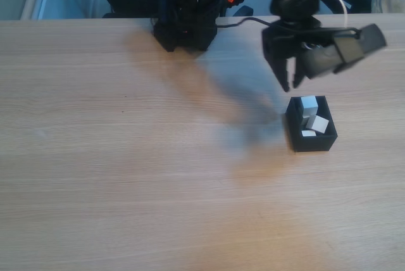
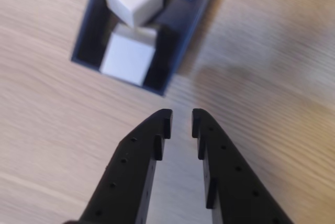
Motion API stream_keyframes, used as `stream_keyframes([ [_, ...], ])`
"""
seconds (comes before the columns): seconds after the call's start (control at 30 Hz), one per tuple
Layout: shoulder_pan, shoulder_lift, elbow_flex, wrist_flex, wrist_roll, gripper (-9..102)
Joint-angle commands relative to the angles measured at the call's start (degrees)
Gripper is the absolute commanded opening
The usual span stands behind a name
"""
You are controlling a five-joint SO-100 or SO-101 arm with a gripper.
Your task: Pick blocks and place them in the box.
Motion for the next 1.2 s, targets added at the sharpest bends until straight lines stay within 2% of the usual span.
stream_keyframes([
  [0.0, 2.9, 10.11, 6.5, 1.41, -1.93, 0],
  [0.37, 16.61, 36.3, 34.89, 2.37, -16.17, 0],
  [0.67, 27.95, 53.09, 48.08, 4.57, -24.61, 0],
  [0.77, 31.73, 60.82, 54.49, 7.65, -27.95, 0],
  [0.97, 35.16, 74.88, 63.72, 13.01, -26.1, 0],
  [1.17, 38.5, 82.27, 70.49, 14.24, -25.66, 0],
])
